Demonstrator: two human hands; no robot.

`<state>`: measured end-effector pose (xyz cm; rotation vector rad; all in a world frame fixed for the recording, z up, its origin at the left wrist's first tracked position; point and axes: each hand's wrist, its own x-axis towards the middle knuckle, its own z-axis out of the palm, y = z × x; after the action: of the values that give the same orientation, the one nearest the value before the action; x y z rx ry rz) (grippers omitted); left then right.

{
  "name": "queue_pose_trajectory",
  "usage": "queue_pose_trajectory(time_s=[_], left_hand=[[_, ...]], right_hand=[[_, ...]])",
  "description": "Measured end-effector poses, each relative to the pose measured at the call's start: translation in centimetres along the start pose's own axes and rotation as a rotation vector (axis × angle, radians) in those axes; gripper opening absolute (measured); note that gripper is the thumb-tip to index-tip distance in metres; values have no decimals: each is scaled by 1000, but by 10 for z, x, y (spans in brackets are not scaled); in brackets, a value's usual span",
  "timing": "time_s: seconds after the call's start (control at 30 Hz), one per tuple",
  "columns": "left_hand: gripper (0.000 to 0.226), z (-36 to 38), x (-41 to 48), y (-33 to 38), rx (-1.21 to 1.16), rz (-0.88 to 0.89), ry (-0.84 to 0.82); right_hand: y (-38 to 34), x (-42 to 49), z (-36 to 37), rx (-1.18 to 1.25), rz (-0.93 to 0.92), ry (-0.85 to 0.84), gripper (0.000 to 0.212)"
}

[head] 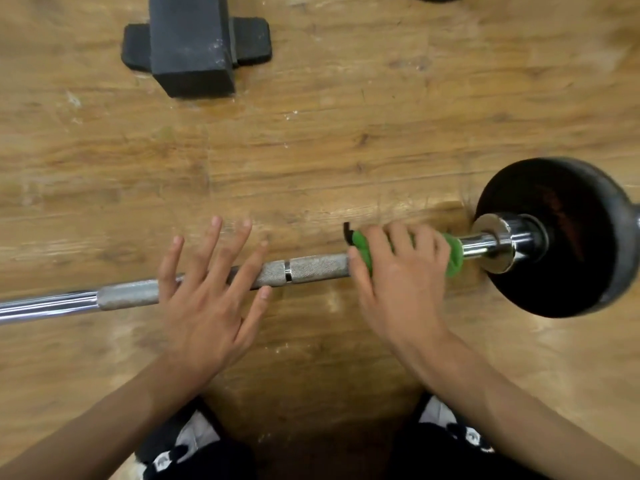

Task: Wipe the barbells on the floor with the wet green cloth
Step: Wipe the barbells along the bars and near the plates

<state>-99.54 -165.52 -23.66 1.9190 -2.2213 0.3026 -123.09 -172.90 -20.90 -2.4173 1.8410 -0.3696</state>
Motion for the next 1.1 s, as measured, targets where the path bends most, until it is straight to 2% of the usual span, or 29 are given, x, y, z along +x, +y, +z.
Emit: queue_pose_trajectory(time_s=[0.1,0.13,0.17,0.27,0.37,0.43,0.5,0.57,0.6,0.73,0.87,0.93,1.0,1.07,1.1], left_hand=[[50,-1,-6,3,7,18,1],[51,-1,-7,3,9,26,-3],[51,-2,-8,3,7,30,-10],[51,-4,-11,4,10,29,-30],[48,-4,-12,6,20,21,-22],[46,-5,-13,7,8,12,-21],[46,-6,-12,8,3,7,-29],[48,-7,-11,7,7,24,-52],[49,-7,-10,5,7,33,-67],[50,-9,-4,2,16,24,-95],[53,-8,5,2,16,-5,-125],[55,-8,11,0,24,-9,-145],[55,-6,17,-4,25,-5,-152],[56,-4,23,-7,21,-12,-156],[56,-3,26,-9,21,-17,-152]], right_hand=[[-22,-9,4,69,-373,-96,34],[-10,-6,2,87,-428,-91,33],[6,-5,0,104,-411,-71,31],[63,-10,-11,72,-120,23,26],[61,-8,-14,-14,69,18,31],[26,-2,-9,-65,44,-26,34],[-6,-3,-1,-37,-133,-81,38],[-9,-6,0,13,-307,-96,39],[3,-5,-2,44,-322,-80,39],[64,0,-13,46,-17,30,36],[42,6,-7,-50,99,12,35],[10,11,0,-51,-17,-1,36],[-16,13,9,-38,-225,-28,39],[-18,17,12,-11,-425,-47,40],[-8,21,12,14,-467,-46,39]])
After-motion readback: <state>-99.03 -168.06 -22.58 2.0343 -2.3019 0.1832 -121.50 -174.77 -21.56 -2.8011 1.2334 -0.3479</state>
